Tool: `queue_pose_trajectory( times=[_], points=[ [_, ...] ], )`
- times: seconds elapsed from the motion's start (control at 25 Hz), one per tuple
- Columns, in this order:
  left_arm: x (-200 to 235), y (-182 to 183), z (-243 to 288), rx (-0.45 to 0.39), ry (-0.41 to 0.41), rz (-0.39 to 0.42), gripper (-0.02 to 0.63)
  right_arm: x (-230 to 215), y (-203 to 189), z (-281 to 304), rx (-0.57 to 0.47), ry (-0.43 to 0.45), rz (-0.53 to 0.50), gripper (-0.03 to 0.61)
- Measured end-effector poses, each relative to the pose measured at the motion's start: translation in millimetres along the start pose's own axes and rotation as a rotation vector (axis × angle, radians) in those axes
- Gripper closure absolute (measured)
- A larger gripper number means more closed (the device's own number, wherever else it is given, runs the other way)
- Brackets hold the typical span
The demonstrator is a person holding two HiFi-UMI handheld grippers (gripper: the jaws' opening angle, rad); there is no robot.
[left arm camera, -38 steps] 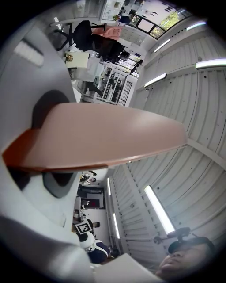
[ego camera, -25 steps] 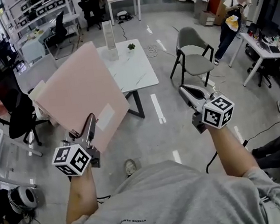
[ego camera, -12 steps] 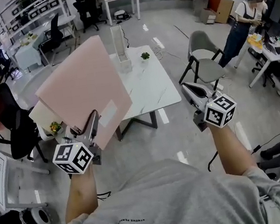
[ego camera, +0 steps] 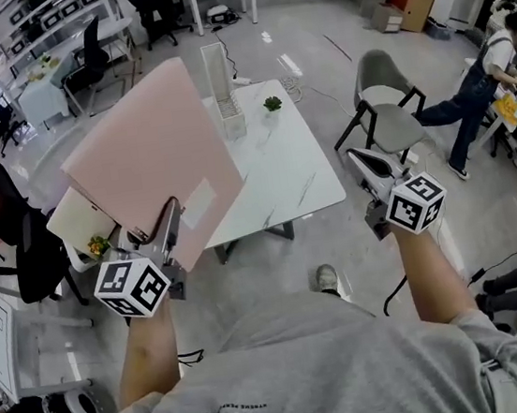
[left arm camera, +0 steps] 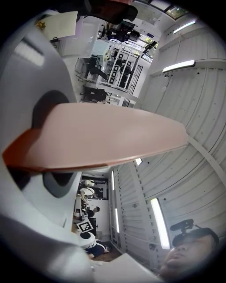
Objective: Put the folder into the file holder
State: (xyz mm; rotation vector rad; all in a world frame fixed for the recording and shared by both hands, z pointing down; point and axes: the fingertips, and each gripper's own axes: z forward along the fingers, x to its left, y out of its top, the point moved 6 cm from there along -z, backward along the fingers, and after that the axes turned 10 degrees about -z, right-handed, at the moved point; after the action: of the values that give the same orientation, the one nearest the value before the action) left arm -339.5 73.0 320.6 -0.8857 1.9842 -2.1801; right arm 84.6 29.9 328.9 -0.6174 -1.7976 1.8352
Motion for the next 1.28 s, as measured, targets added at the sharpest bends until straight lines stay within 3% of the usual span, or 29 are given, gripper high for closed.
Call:
queue_pose_trajectory(
  times=[0.28,0.76,0.96,1.28],
  points=[
    [2.2,-7.7,91.2,-0.015,0.062,0.019,0.356,-102.8,-19.1,55.8,-0.016,0.060,0.013,0.574],
    [-22.5,2.8,256.4,-0.102,0.270,0.003,0.356,-296.2,-9.6,171.7,-0.023,0.257,0.024,0.574],
    [-20.0,2.0,294.8,-0.101,0.327,0.010,0.356,-326.8,-15.1,203.2,-0.024,0.306,0.038,0.574],
    [30.2,8.8,330.0,-0.106,0.374,0.032,0.357,-317.5,-16.8,254.2,-0.010,0.308,0.025,0.575]
  ],
)
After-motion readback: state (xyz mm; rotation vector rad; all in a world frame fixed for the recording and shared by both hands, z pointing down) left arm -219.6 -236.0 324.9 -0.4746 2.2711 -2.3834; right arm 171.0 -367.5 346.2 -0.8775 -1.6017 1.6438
